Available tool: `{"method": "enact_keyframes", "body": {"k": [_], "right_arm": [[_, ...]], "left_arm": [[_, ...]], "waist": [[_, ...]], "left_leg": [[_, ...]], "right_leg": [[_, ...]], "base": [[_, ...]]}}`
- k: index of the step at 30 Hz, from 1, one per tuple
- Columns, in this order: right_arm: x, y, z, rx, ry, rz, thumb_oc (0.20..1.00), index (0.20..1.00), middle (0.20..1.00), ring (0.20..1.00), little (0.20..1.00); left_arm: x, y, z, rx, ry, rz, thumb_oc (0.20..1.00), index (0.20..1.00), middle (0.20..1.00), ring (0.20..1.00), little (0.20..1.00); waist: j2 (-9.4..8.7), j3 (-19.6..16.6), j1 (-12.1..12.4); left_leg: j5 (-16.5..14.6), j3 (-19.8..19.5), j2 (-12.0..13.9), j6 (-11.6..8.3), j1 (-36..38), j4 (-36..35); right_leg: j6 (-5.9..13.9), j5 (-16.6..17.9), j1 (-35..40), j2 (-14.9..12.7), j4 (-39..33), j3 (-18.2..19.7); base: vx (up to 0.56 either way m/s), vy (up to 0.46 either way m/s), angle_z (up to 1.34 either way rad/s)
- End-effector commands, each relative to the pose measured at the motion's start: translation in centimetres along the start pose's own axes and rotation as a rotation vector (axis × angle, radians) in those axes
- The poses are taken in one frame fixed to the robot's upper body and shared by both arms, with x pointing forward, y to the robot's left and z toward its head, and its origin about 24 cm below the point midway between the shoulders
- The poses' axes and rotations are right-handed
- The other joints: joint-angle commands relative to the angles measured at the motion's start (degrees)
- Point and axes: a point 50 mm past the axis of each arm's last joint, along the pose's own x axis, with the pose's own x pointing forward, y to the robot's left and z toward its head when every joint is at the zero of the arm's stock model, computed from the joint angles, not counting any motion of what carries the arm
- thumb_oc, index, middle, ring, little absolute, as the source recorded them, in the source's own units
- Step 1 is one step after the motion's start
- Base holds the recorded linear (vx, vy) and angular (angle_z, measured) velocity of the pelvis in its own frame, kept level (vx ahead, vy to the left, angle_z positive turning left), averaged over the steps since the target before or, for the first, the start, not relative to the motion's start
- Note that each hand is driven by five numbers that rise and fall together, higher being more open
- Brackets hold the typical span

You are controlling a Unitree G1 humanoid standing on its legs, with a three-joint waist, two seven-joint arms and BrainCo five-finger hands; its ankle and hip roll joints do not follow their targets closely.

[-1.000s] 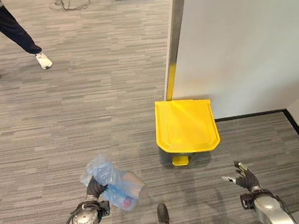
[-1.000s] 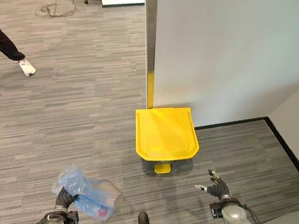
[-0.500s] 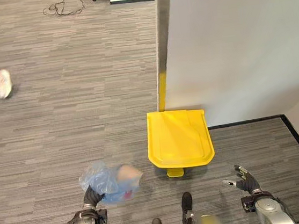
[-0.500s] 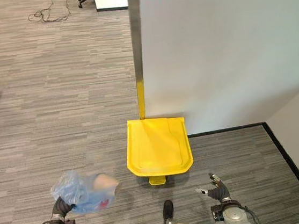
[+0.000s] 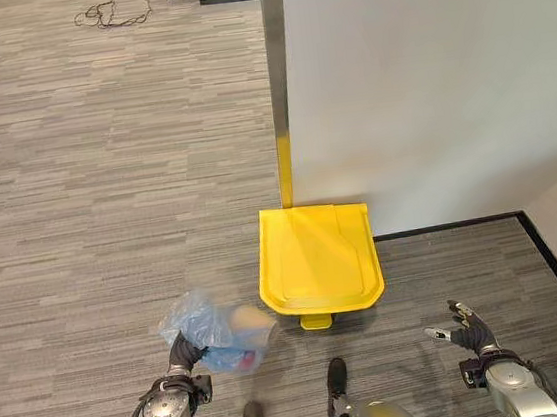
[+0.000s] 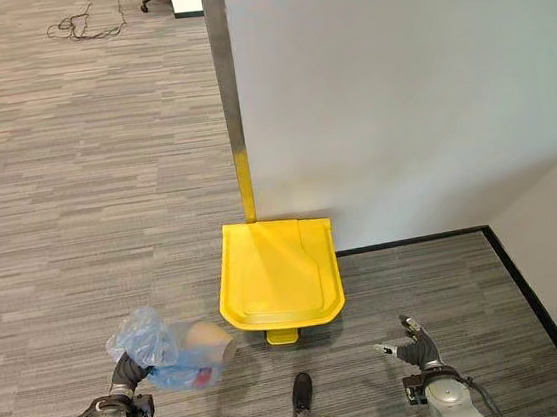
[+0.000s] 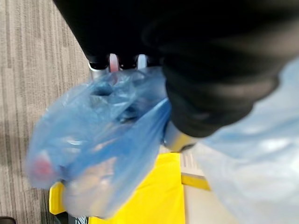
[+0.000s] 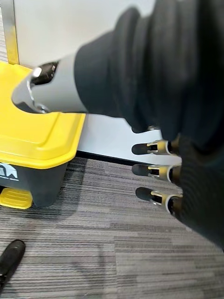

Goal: Gather garbage on tea table into small bin, then transfer packed bag to large trash can.

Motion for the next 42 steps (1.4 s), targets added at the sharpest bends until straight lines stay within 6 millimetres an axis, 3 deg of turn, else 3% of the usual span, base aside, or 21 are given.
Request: {"method": "enact_keyframes", "body": {"k": [1,3,5,7,10,20,28,29,32,33,37,40,41,42], "right_arm": [[0.5,-0.5,1.1,-0.001,-0.038,-0.021,1.0,1.0,1.0,1.0,1.0],[0.6,0.2,1.4,0.002,-0.046,-0.003,1.0,1.0,1.0,1.0,1.0],[0.7,0.6,1.5,0.006,-0.042,0.011,1.0,1.0,1.0,1.0,1.0],[0.5,0.4,0.9,0.02,-0.026,-0.002,1.0,1.0,1.0,1.0,1.0],[0.4,0.2,0.6,0.059,-0.019,-0.018,1.0,1.0,1.0,1.0,1.0],[0.2,-0.4,1.1,0.051,-0.05,-0.03,1.0,1.0,1.0,1.0,1.0],[0.5,-0.5,2.2,0.038,-0.084,-0.033,1.0,1.0,1.0,1.0,1.0],[0.6,-0.7,2.9,0.052,-0.112,-0.044,1.0,1.0,1.0,1.0,1.0],[0.7,-0.7,3.4,0.054,-0.127,-0.049,1.0,1.0,1.0,1.0,1.0],[0.8,-1.2,3.6,0.056,-0.135,-0.063,1.0,1.0,1.0,1.0,1.0],[0.7,-2.0,2.8,0.062,-0.102,-0.094,1.0,1.0,1.0,1.0,1.0],[0.4,-2.7,1.7,0.076,-0.069,-0.123,1.0,1.0,1.0,1.0,1.0],[0.0,-3.2,0.9,0.097,-0.048,-0.138,1.0,1.0,1.0,1.0,1.0],[0.0,-3.4,0.8,0.112,-0.041,-0.149,1.0,1.0,1.0,1.0,1.0]], "left_arm": [[-0.2,2.4,1.9,0.058,-0.096,0.054,0.2,0.2,0.2,0.2,0.2],[-0.1,3.0,2.2,0.063,-0.106,0.075,0.2,0.2,0.2,0.2,0.2],[-0.3,3.7,2.2,0.074,-0.107,0.094,0.2,0.2,0.2,0.2,0.2],[-0.6,4.2,2.0,0.07,-0.099,0.114,0.2,0.2,0.2,0.2,0.2],[-0.9,4.4,1.5,0.053,-0.085,0.134,0.2,0.2,0.2,0.2,0.2],[-1.5,4.4,0.2,0.035,-0.042,0.14,0.2,0.2,0.2,0.2,0.2],[-1.1,4.7,0.9,0.05,-0.058,0.143,0.2,0.2,0.2,0.2,0.2],[-1.1,5.1,1.1,0.066,-0.063,0.15,0.2,0.2,0.2,0.2,0.2],[-1.1,5.2,1.2,0.07,-0.065,0.153,0.2,0.2,0.2,0.2,0.2],[-1.1,5.4,1.3,0.068,-0.071,0.163,0.2,0.2,0.2,0.2,0.2],[-0.5,5.4,1.9,0.055,-0.088,0.17,0.2,0.2,0.2,0.2,0.2],[-0.1,4.9,2.5,0.069,-0.108,0.153,0.2,0.2,0.2,0.2,0.2],[0.0,4.5,2.5,0.062,-0.112,0.136,0.2,0.2,0.2,0.2,0.2],[0.1,4.3,2.6,0.05,-0.115,0.133,0.2,0.2,0.2,0.2,0.2]], "waist": [[-1.51,-1.79,1.04],[-1.72,-0.62,1.3],[-1.55,-0.18,1.74],[-1.62,-0.98,2.64],[-1.71,-1.69,2.83],[-2.29,-2.55,3.23],[-2.15,-1.18,3.83],[-1.49,-0.16,3.38],[-1.25,0.79,2.88],[-1.25,1.15,2.19],[-0.87,2.37,-0.33],[-1.19,1.81,-1.52],[-1.15,0.88,-2.54],[-1.11,0.94,-3.02]], "left_leg": [[-3.7,0.55,-5.26,2.39,-1.62,3.34],[-3.74,1.37,-5.81,3.27,-1.82,3.37],[-2.83,2.18,-6.58,4.29,-2.29,2.82],[-2.4,3.03,-7.64,4.51,-1.81,1.22],[-1.98,2.94,-8.01,4.36,-1.51,0.62],[-4.76,2.88,-8.07,4.69,-0.45,3.82],[-6.1,-0.41,-9.76,5.36,-4.12,7.67],[-7.37,0.06,-10.05,6.36,-3.07,7.83],[-8.59,0.75,-10.28,6.7,-0.67,7.15],[-9.56,0.51,-11.19,7.01,1.76,6.29],[-12.88,-2.33,-12.65,6.76,6.53,6.38],[-16.06,-5.57,-13.47,5.99,8.34,7.75],[-18.23,-7.49,-13.01,4.99,8.59,10.59],[-18.62,-7.71,-12.18,4.47,8.51,12.03]], "right_leg": [[8.75,-8.16,-0.89,-6.63,5.53,5.59],[9.23,-7.86,-3.5,-7.1,9.0,6.71],[8.81,-9.82,-4.07,-4.98,12.66,7.59],[7.67,-12.53,-0.72,-2.92,11.89,6.13],[7.36,-12.66,-0.25,-2.05,10.58,7.14],[7.28,-11.04,3.16,-2.22,5.22,7.11],[8.22,-12.23,-0.88,-2.61,11.3,9.0],[9.22,-11.59,-5.23,-3.32,19.3,9.01],[9.39,-10.0,-9.23,-3.65,21.0,8.05],[9.62,-7.65,-11.97,-3.95,17.69,6.78],[10.92,-5.36,-16.2,-2.48,7.4,5.88],[10.99,-3.74,-16.42,-2.2,5.18,7.88],[9.58,-2.11,-16.8,-2.81,7.14,10.51],[9.4,-1.64,-17.72,-2.85,9.21,11.01]], "base": [[-0.16,0.317,-0.11],[-0.19,0.259,-0.4],[-0.13,0.206,-0.65],[-0.01,0.092,-0.18],[0.05,-0.003,-0.09],[0.08,-0.017,0.02],[0.01,0.072,-0.09],[0.04,0.138,-0.2],[0.13,0.109,-0.25],[0.27,0.061,-0.24],[0.34,0.014,0.1],[0.4,-0.099,0.7],[0.46,-0.185,1.01],[0.33,-0.135,0.98]]}}
